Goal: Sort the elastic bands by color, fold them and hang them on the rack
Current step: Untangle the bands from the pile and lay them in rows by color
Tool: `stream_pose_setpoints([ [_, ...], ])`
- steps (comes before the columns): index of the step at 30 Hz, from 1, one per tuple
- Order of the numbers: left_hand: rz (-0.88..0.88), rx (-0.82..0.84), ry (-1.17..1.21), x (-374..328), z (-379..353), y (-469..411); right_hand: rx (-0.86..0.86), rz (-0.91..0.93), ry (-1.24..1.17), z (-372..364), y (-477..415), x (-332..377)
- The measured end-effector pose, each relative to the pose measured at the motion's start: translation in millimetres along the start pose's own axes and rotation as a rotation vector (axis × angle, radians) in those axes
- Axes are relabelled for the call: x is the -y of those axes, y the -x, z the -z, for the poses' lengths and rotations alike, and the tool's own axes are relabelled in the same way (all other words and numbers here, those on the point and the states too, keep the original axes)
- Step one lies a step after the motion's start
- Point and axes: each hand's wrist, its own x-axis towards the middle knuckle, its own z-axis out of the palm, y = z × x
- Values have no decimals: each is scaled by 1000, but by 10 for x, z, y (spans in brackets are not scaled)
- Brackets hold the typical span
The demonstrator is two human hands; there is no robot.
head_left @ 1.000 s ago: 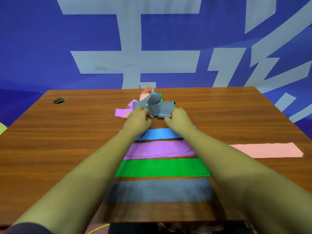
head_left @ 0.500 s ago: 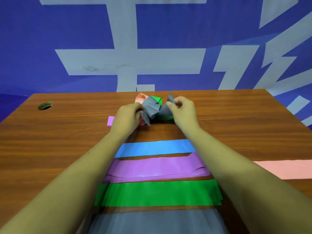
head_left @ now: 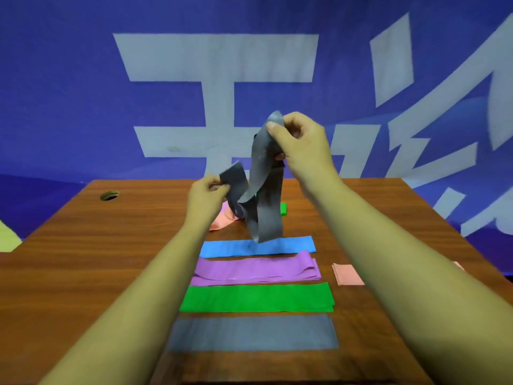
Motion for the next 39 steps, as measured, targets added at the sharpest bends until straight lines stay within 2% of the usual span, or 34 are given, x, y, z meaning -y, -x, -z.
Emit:
stream_pose_setpoints([
  [4, -8, 136, -175, -1, 184, 108, 14, 11, -55, 60, 52, 347],
  [7, 38, 25, -40, -214, 287, 215, 33, -17, -136, 104, 34, 584],
  [9, -25, 9, 74, -490, 319, 349, 84, -50, -157, 108, 54, 699],
  [12, -40, 342, 468, -973, 289, 618, 228, -87, -104, 117, 121, 787],
  [14, -61, 485, 531, -1171, 281, 767, 329, -115, -85, 146, 178, 822],
  [16, -130, 524, 436, -1274, 288, 884, 370, -144, -95, 193, 232, 853],
  [20, -170, 462, 397, -1318, 251, 1072, 336, -213, -76, 279, 355, 894],
  [24, -322, 126, 200, -1222, 200, 1328, 185, -323, -115, 325, 512, 895],
  [25, -337, 136, 217, -1182, 206, 1417, 150, -349, -139, 328, 545, 879],
  [27, -344, 267, 221, -1068, 218, 1617, 86, -396, -192, 327, 618, 861],
  [31, -336, 471, 39, -801, 203, 1862, -8, -491, -285, 305, 753, 821],
  [36, -260, 365, 261, -987, 221, 1878, -58, -521, -185, 339, 894, 643],
  [39, -270, 308, 316, -1249, 272, 1765, 125, -617, -203, 449, 1052, 602],
])
